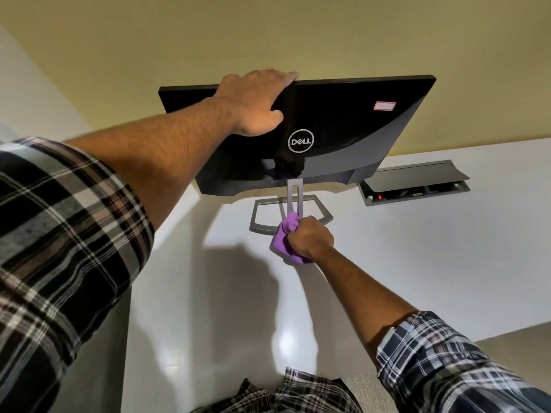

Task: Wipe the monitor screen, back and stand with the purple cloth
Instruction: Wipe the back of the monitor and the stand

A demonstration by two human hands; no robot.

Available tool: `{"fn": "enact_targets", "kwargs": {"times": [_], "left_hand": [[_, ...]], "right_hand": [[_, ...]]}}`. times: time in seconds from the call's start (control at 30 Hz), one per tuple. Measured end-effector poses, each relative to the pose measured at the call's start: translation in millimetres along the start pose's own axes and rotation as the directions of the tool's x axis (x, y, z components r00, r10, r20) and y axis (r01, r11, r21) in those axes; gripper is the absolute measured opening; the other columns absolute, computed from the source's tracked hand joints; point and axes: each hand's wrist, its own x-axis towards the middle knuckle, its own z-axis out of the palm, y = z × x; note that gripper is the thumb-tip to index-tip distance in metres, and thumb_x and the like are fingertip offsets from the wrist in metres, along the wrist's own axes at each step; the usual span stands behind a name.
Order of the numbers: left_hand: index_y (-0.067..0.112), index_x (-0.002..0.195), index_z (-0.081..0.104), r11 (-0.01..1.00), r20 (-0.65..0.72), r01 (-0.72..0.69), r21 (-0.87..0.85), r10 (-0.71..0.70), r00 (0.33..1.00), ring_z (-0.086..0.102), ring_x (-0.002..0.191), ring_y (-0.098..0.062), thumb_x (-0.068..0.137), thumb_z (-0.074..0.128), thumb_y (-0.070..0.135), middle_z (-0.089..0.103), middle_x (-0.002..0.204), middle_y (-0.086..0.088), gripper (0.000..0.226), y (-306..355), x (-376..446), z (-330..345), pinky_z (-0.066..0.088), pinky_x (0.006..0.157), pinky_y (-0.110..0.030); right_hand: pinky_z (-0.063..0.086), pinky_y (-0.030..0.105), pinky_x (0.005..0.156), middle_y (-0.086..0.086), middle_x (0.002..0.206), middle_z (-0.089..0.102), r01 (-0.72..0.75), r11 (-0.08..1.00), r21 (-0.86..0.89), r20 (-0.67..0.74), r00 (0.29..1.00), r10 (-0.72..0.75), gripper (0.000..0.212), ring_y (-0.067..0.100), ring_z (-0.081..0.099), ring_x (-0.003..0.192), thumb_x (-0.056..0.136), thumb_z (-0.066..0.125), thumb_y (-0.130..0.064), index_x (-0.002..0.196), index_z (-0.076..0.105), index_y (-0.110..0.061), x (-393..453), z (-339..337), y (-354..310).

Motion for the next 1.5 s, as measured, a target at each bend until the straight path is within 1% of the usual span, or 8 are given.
{"fn": "enact_targets", "kwargs": {"times": [0.2, 0.3, 0.43, 0.7, 0.9, 1.03, 1.27, 1.5], "left_hand": [[0.033, 0.159, 0.012, 1.0, 0.0, 0.004, -0.004, -0.004, 1.0, 0.026, 0.151, -0.021, 0.093, 0.053, 0.037, 0.028, 0.163, 0.001, 0.078, 2, -1, 1, 0.036, 0.11, -0.057], [0.033, 0.159, 0.012, 1.0, -0.001, -0.005, -0.004, 0.005, 1.0, 0.03, 0.149, -0.022, 0.092, 0.054, 0.037, 0.03, 0.162, 0.002, 0.078, 4, -2, 2, 0.038, 0.108, -0.058], [0.033, 0.158, 0.013, 1.0, -0.01, -0.017, 0.001, 0.017, 1.0, 0.033, 0.147, -0.023, 0.092, 0.054, 0.036, 0.032, 0.161, 0.001, 0.078, 5, -6, 4, 0.041, 0.106, -0.058], [0.035, 0.158, 0.013, 1.0, -0.027, -0.003, 0.016, 0.003, 1.0, 0.035, 0.146, -0.023, 0.091, 0.054, 0.036, 0.033, 0.16, 0.002, 0.078, 8, -14, 4, 0.043, 0.102, -0.054], [0.033, 0.158, 0.014, 1.0, -0.029, -0.001, 0.018, 0.002, 1.0, 0.034, 0.146, -0.023, 0.092, 0.055, 0.038, 0.034, 0.16, 0.001, 0.078, 8, -12, 4, 0.041, 0.105, -0.056], [0.033, 0.158, 0.014, 1.0, -0.039, 0.002, 0.026, -0.001, 0.999, 0.034, 0.146, -0.023, 0.092, 0.055, 0.041, 0.034, 0.16, 0.001, 0.078, 4, -11, 7, 0.041, 0.106, -0.056], [0.033, 0.159, 0.012, 1.0, -0.025, 0.001, 0.018, 0.0, 1.0, 0.032, 0.148, -0.023, 0.093, 0.055, 0.042, 0.03, 0.162, 0.001, 0.079, 3, -8, 9, 0.037, 0.109, -0.057], [0.033, 0.158, 0.013, 1.0, -0.037, -0.012, 0.019, 0.013, 0.999, 0.031, 0.149, -0.024, 0.092, 0.055, 0.041, 0.031, 0.162, -0.001, 0.078, 5, -15, 13, 0.038, 0.108, -0.058]], "right_hand": [[0.059, 0.03, 0.084, 0.004, 0.111, 0.072, 0.02, 0.744, 0.668, 0.111, 0.986, -0.126, 0.034, 0.021, 0.069, 0.097, 0.1, 0.051, -0.002, 0.128, 0.065, -0.015, -16, 20, 22], [0.059, 0.039, 0.096, 0.002, 0.115, 0.072, -0.006, 0.827, 0.562, 0.103, 0.993, -0.063, 0.029, 0.022, 0.069, 0.104, 0.101, 0.05, -0.02, 0.126, 0.064, -0.023, -14, 26, 19], [0.057, 0.044, 0.093, 0.006, 0.114, 0.07, 0.056, 0.998, 0.035, 0.117, 0.991, -0.06, 0.035, 0.029, 0.066, 0.103, 0.09, 0.053, -0.037, 0.118, 0.065, -0.018, -14, 3, 7], [0.056, 0.035, 0.081, 0.001, 0.083, 0.062, 0.196, 0.862, -0.467, 0.228, 0.969, -0.096, 0.039, 0.02, 0.064, 0.088, 0.095, 0.065, -0.053, 0.101, 0.068, -0.015, -15, -22, -22], [0.062, 0.039, 0.082, 0.007, 0.116, 0.068, 0.078, 0.976, -0.204, -0.109, 0.989, -0.101, 0.041, 0.029, 0.069, 0.099, 0.087, 0.07, -0.038, 0.123, 0.068, -0.019, -43, -6, 16], [0.055, 0.042, 0.094, 0.013, 0.148, 0.045, 0.157, 0.986, -0.053, -0.275, 0.947, -0.165, 0.085, 0.033, 0.055, 0.124, 0.091, 0.075, -0.033, 0.163, 0.03, -0.025, -49, 0, 24], [0.057, 0.044, 0.093, 0.014, 0.158, 0.037, 0.22, 0.92, -0.325, 0.03, 0.975, -0.222, 0.104, 0.036, 0.058, 0.127, 0.095, 0.071, -0.038, 0.166, -0.004, -0.025, -15, 24, 26], [0.057, 0.041, 0.085, 0.01, 0.128, 0.063, 0.126, 0.99, -0.055, -0.001, 0.992, -0.126, 0.093, 0.034, 0.065, 0.107, 0.089, 0.07, -0.042, 0.162, 0.016, -0.022, -7, 32, 14]]}}
